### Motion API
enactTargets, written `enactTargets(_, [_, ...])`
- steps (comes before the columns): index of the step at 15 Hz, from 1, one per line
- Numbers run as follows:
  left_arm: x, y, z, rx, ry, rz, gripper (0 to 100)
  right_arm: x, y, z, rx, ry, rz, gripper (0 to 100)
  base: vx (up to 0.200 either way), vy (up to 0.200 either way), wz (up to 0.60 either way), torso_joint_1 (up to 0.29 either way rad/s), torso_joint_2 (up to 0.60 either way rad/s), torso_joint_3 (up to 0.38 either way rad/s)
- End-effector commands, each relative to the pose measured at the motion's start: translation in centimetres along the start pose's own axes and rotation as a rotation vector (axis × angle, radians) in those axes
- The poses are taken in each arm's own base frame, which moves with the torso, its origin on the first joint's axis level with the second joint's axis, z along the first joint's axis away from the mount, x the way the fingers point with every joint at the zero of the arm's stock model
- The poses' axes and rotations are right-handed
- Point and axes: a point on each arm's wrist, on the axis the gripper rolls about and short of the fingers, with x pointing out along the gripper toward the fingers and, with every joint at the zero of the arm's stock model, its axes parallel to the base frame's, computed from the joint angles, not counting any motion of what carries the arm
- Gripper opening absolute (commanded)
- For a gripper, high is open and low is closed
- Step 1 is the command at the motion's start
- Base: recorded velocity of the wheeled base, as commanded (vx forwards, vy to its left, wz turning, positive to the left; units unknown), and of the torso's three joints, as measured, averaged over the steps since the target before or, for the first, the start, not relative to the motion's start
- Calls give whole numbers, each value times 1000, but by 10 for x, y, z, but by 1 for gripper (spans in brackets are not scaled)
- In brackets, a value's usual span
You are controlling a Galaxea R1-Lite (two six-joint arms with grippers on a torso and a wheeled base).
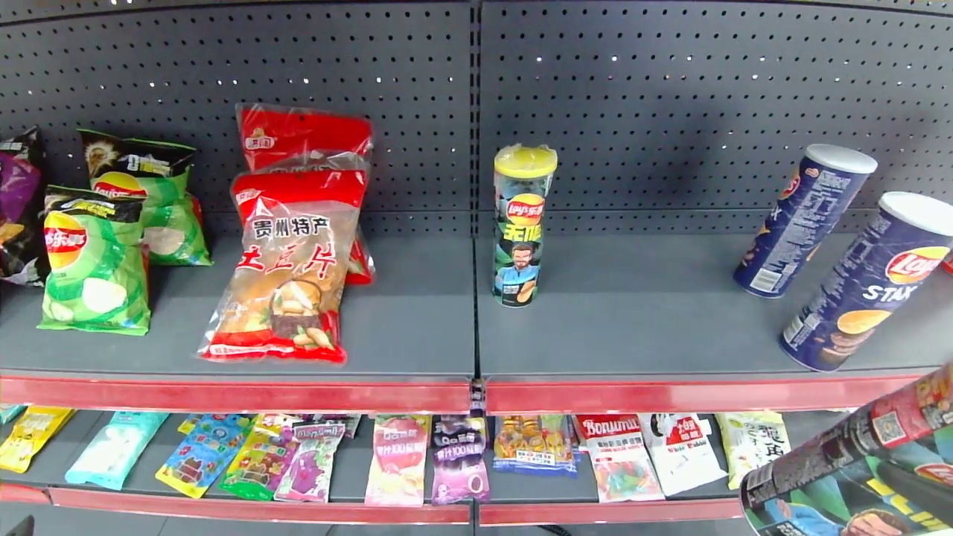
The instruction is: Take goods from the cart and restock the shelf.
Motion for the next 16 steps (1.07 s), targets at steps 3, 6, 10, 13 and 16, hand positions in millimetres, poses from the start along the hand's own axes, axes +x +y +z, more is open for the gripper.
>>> enactTargets(3, [-1,1,3,8,-14,-7,100,1,0,0,2,7,3,0,0,0,0,0,0,0])
enactTargets(6, [4,-1,2,20,2,-61,100,1,0,-3,5,13,6,0,0,0,0,0,0,0])
enactTargets(10, [56,-5,36,11,38,-353,100,3,2,-1,-4,7,43,0,0,0,0,0,0,0])
enactTargets(13, [143,-27,66,-26,14,-496,100,9,-2,4,1,19,42,0,0,0,0,0,0,0])
enactTargets(16, [205,-71,103,-184,-7,-685,100,10,-3,5,2,21,39,0,0,0,0,0,0,0])
